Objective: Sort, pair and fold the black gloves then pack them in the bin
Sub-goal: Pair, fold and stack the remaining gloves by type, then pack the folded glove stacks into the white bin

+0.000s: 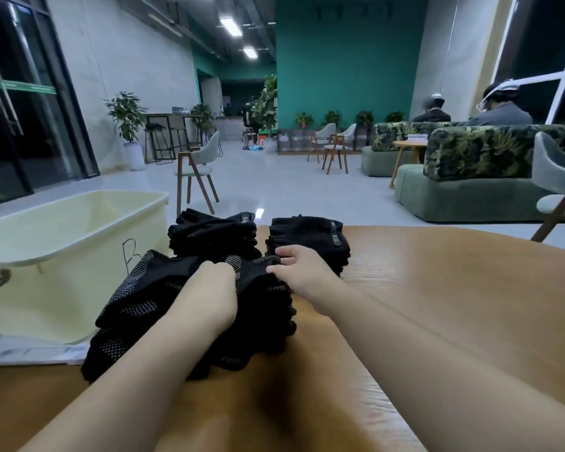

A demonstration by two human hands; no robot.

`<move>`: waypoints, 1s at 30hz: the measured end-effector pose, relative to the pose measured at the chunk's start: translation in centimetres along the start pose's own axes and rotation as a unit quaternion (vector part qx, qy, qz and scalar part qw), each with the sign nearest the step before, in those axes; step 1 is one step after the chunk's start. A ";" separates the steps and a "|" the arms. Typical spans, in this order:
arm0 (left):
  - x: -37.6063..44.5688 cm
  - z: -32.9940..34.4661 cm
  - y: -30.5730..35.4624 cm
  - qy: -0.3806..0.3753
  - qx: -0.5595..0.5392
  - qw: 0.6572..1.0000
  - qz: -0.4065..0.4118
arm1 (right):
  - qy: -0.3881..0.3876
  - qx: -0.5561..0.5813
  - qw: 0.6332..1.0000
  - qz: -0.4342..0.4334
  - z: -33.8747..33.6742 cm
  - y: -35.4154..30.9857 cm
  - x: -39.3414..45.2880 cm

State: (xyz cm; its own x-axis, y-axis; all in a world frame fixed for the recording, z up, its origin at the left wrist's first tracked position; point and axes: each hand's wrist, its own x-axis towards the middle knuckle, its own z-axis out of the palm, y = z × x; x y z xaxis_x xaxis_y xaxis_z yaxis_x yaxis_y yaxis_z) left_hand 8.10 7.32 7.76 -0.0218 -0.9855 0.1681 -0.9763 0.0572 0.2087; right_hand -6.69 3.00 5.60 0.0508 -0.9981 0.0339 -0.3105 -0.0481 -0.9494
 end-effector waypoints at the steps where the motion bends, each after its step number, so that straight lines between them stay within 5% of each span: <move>1: 0.1 -0.2 0.2 0.008 0.019 1.000 0.010 | 0.000 -0.036 0.999 -0.014 0.1 0.0 0.2; 7: 1.1 -4.8 -2.7 0.212 -0.120 0.967 0.080 | 0.118 -0.234 0.945 -0.196 -0.3 -2.3 1.1; 9: 2.1 -4.8 -4.9 0.149 -0.076 0.981 0.102 | 0.054 -0.276 0.934 -0.223 0.4 -3.3 0.7; 11: 2.5 -2.9 -7.0 -0.019 -0.011 0.997 0.079 | -0.063 -0.390 0.899 -0.188 1.7 -2.6 0.3; 13: 2.3 -1.2 -8.6 -0.086 0.000 0.995 0.054 | -0.142 -0.463 0.863 -0.144 2.7 -0.9 0.3; 18: 3.2 0.1 -9.4 -0.016 0.011 0.999 0.046 | -0.151 -0.468 0.862 -0.126 3.8 0.9 2.2; 28: 5.6 -0.5 -9.4 -0.024 -0.055 0.996 0.064 | -0.162 -0.454 0.870 -0.104 1.7 -2.1 4.8; 30: 6.4 -2.1 -9.6 0.048 -0.066 0.993 0.086 | -0.148 -0.441 0.878 -0.111 0.9 -3.4 5.3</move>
State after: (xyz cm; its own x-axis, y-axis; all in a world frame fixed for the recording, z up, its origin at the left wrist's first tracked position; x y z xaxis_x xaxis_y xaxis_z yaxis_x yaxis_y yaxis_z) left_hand 17.78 0.84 8.84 -0.1579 -0.9400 0.3025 -0.9234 0.2491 0.2921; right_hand -4.51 -2.10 8.69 0.4073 -0.9131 -0.0198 -0.8697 -0.3811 -0.3136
